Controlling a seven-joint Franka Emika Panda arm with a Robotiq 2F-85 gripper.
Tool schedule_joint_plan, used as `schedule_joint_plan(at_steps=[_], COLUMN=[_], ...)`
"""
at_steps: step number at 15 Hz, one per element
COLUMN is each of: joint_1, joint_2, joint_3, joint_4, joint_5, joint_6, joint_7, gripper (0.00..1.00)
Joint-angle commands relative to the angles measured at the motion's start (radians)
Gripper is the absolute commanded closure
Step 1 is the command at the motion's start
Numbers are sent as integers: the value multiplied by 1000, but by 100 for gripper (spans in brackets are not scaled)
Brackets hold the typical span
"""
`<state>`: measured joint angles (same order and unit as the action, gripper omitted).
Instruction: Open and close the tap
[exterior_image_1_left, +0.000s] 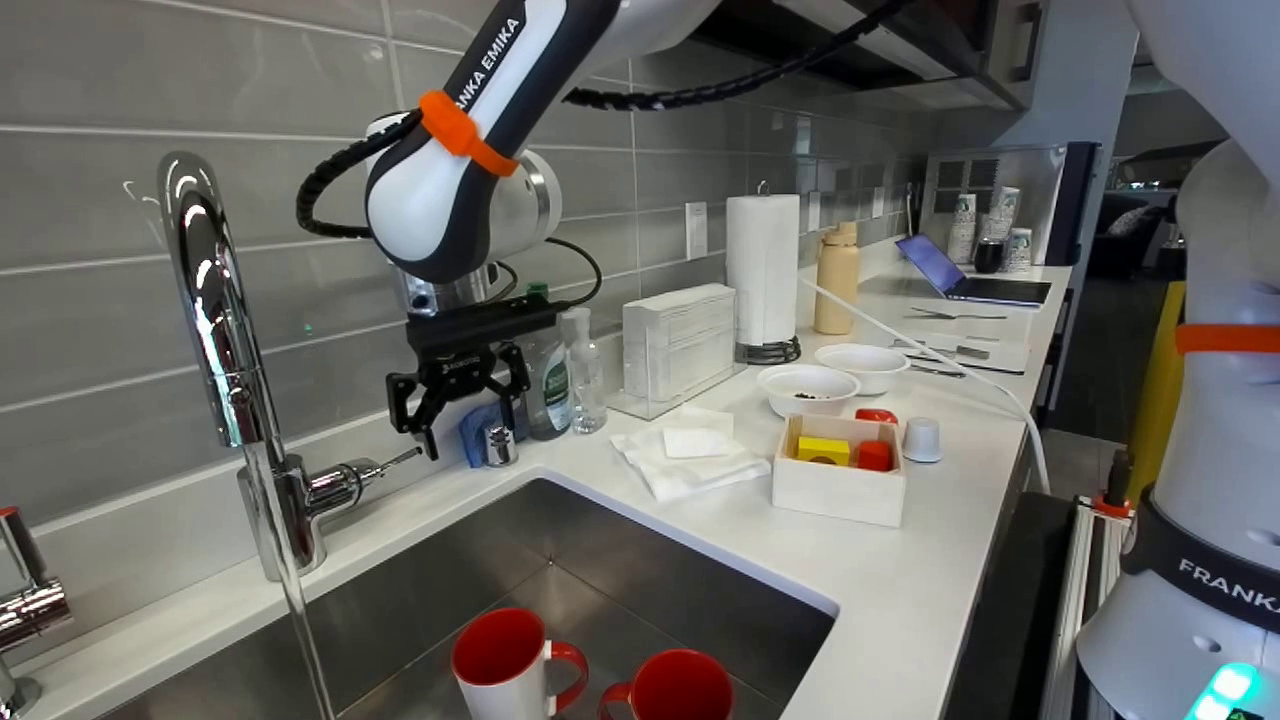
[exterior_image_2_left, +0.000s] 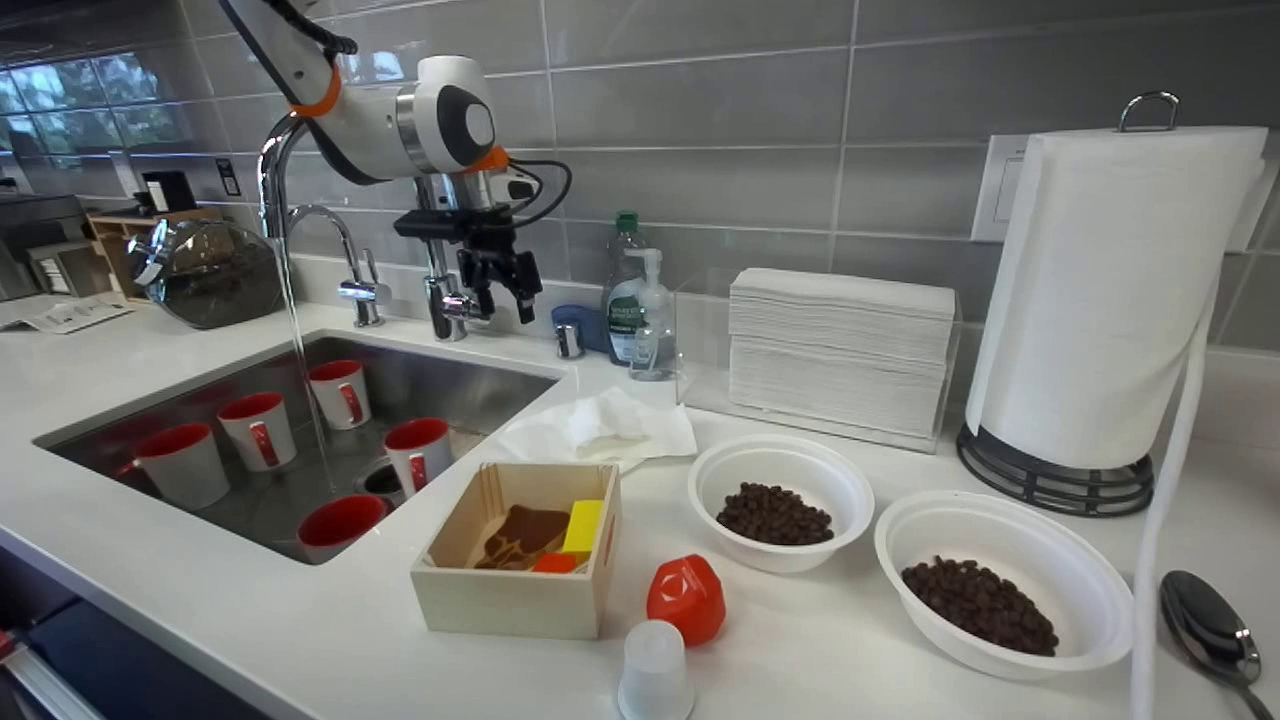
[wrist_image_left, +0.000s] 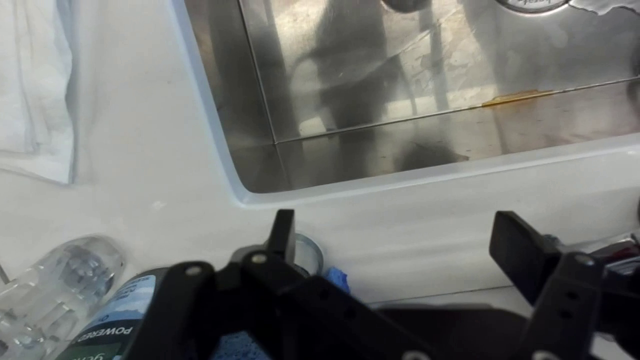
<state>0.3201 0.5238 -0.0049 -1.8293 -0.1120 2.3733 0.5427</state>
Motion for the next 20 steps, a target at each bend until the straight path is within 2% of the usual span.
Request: schedule_joint_plan(at_steps=[1,20], joint_1=[6,-23], joint_2=[7,-46], joint_3=[7,83], joint_4=[16,-25], joint_5=[-6,50], joint_6=[3,-19], joint_7=[-4,-144], gripper=[0,0])
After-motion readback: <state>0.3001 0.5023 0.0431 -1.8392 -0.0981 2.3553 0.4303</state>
